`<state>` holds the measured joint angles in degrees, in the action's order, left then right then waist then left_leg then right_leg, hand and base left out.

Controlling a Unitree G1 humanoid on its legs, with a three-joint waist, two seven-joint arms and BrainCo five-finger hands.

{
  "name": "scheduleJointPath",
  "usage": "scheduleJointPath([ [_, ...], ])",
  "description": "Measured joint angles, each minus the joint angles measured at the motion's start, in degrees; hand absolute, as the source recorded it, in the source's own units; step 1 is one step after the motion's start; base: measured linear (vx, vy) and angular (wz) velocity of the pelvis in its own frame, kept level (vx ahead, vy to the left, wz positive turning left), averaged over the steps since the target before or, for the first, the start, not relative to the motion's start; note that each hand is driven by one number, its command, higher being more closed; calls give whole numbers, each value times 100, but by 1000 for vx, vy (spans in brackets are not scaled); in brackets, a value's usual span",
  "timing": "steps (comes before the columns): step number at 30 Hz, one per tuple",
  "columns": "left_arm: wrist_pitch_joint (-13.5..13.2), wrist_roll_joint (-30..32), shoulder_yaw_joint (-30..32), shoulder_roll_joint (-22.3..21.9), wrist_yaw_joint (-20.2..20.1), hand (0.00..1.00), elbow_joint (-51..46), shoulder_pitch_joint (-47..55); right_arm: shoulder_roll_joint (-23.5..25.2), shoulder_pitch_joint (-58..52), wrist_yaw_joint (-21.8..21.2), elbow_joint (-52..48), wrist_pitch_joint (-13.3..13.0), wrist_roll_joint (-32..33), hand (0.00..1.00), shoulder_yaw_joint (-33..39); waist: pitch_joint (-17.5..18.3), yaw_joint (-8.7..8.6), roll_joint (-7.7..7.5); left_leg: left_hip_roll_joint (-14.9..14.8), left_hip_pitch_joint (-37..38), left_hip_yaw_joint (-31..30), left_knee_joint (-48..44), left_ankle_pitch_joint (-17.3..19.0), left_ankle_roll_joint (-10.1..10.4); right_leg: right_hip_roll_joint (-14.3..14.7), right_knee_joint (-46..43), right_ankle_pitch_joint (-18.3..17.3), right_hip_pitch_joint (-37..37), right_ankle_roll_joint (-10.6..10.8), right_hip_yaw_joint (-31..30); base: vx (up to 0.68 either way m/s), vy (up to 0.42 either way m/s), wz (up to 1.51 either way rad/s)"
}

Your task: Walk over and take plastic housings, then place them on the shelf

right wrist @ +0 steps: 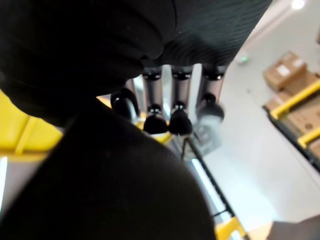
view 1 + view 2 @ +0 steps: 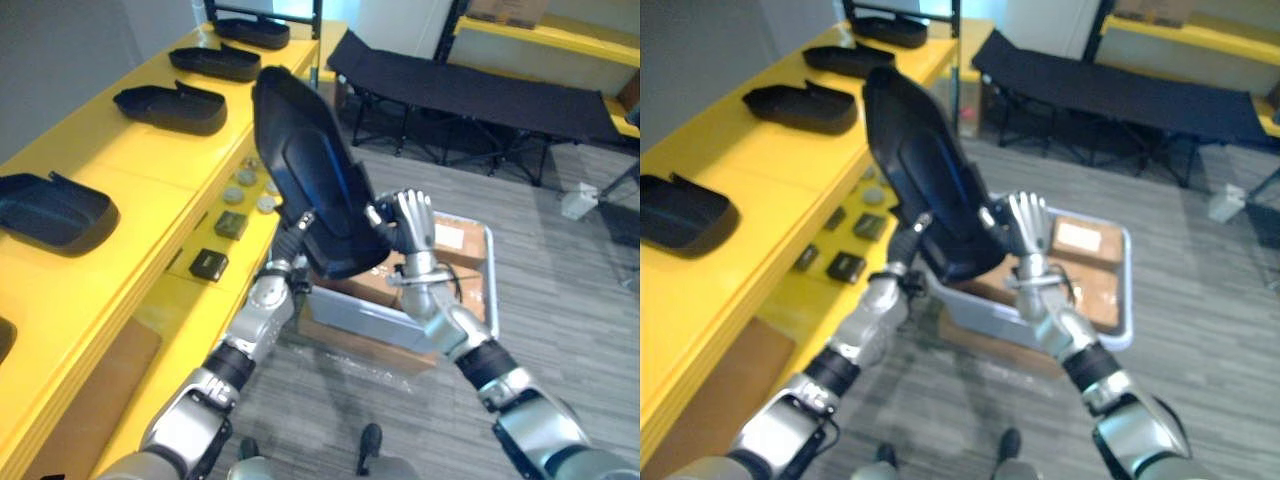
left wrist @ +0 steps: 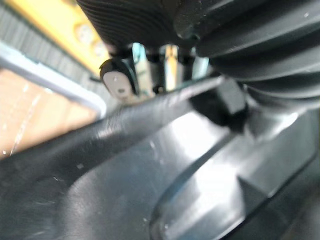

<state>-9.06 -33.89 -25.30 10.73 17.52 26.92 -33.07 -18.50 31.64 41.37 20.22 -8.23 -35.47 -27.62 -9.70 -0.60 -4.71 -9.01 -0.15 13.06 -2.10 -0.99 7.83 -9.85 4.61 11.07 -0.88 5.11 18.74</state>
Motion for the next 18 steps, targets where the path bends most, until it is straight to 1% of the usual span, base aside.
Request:
scheduleJointPath([
  [3, -89, 90, 4, -7, 206, 100, -6, 3, 112, -193, -27, -83, -379, 350, 0, -11, 1, -8, -13, 0, 4, 3, 3, 0, 0, 0, 0, -1, 2, 1, 0, 0, 0, 0],
  [4, -91, 212, 25, -7, 299, 100, -59, 5, 132, -273, -89, -97, -527, 607, 0, -11, -3, -9, -24, 0, 7, 4, 4, 0, 0, 0, 0, -1, 5, 1, 0, 0, 0, 0],
  [6, -91, 473, 63, -6, 464, 100, -241, 47, 133, -389, -143, -187, -717, 949, 0, -6, -19, -9, -57, 0, 15, 5, 4, 0, 0, 0, 0, -1, 13, 1, 0, 0, 0, 0],
  [7, -93, 552, 84, -7, 507, 100, -333, 85, 135, -432, -172, -255, -772, 1067, 0, -3, -21, -11, -72, -1, 18, 5, 4, 0, 0, 0, 0, -1, 17, 1, 0, 0, 0, 0],
  [9, -125, 824, 187, -49, 651, 100, -693, 185, 163, -714, -530, -788, -968, 1603, 0, 144, -26, -21, -139, -3, 24, 9, 4, 0, 0, 3, 0, -1, 23, 1, -2, 0, 0, 0],
  [10, -139, 938, 215, -54, 668, 100, -751, 185, 188, -784, -636, -908, -1015, 1757, 0, 201, -19, -21, -154, -4, 29, 9, 4, 0, 0, 3, 0, -1, 27, 1, -2, 0, 0, 0],
  [11, -191, 1186, 280, -55, 737, 100, -891, 186, 231, -902, -880, -1130, -1114, 2074, 0, 314, -21, -25, -177, -3, 75, 19, 16, 0, 0, 3, 1, -2, 64, 2, -7, 3, 5, -5],
  [13, -298, 1776, 462, -80, 925, 100, -1197, 219, 307, -1045, -1308, -1518, -1281, 2645, 0, 487, -4, -27, -209, 1, 184, 78, 61, 0, 0, 6, 0, -15, 111, 6, -42, 1, 10, -12],
  [15, -378, 2401, 740, -239, 1116, 100, -1559, 381, 316, -1111, -1751, -1900, -1453, 3128, 0, 632, 16, -26, -234, 8, 253, 173, 100, 1, 1, 7, 0, -30, 100, 11, -130, 0, 14, -21],
  [16, -472, 2937, 923, -329, 1365, 100, -1652, 529, 316, -1209, -2232, -2255, -1582, 3655, 0, 847, 41, -31, -243, 19, 327, 209, 174, -8, 10, 6, -1, -47, 104, 6, -158, 8, 14, -15],
  [17, -469, 3365, 1024, -417, 1546, 100, -1665, 681, 315, -1343, -2518, -2542, -1648, 3957, 0, 1101, 59, -34, -243, 22, 338, 216, 185, -9, 11, 6, -1, -56, 104, 19, -160, 14, 12, -9],
  [18, -466, 3555, 1100, -454, 1619, 100, -1665, 772, 317, -1405, -2616, -2649, -1678, 4090, 0, 1235, 61, -34, -241, 23, 354, 230, 196, -10, 11, 6, -1, -57, 105, 21, -166, 19, 9, -9],
])
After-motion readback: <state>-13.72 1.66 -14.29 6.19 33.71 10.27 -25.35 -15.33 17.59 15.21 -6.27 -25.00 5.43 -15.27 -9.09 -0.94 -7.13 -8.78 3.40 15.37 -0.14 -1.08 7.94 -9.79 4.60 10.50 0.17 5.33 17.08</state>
